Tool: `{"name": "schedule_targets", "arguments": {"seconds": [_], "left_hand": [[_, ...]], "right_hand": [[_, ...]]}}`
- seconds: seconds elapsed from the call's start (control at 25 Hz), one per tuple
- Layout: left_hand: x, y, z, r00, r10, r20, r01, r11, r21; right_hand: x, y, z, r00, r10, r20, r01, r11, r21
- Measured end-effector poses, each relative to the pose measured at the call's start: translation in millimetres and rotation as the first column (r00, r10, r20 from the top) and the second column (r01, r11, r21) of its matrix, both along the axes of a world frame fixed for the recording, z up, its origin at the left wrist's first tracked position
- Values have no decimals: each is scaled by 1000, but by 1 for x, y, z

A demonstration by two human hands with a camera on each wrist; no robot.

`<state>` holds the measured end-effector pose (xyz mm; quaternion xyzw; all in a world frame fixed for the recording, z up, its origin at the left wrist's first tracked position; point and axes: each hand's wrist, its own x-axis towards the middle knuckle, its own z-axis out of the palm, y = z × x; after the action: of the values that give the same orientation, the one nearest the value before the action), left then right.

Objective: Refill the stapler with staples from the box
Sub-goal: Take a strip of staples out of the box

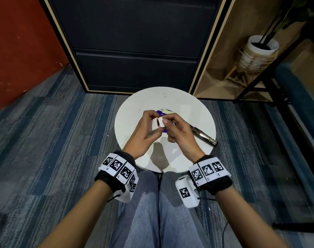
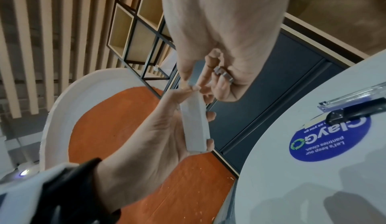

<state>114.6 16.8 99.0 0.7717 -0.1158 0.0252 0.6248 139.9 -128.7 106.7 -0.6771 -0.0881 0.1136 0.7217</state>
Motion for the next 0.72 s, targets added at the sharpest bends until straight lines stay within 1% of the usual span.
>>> {"name": "schedule_targets", "arguments": {"seconds": [0.08, 0.16, 0.28, 0.4, 0.52, 0.72], "left_hand": [[1, 4, -2, 1000, -4, 2, 4, 994, 111], [3, 8, -5, 1000, -1, -14, 4, 985, 172], [1, 9, -3, 998, 43, -34, -32, 962, 271], [-1, 7, 2, 998, 62, -34, -46, 935, 353], [-2, 6, 3, 996, 85, -41, -62, 920, 386], [-1, 8, 2, 992, 117, -47, -92, 927, 363]], "right_hand": [[0, 2, 0, 1000, -22, 8, 23, 1000, -18], [0, 4, -1, 998, -54, 14, 54, 998, -27], [2, 6, -2, 993, -111, 28, 111, 994, 8], [1, 9, -4, 992, -117, 47, 117, 993, 16], [0, 10, -6, 992, -119, 48, 118, 992, 34], [0, 7, -9, 997, -72, 40, 71, 997, 28]]}}
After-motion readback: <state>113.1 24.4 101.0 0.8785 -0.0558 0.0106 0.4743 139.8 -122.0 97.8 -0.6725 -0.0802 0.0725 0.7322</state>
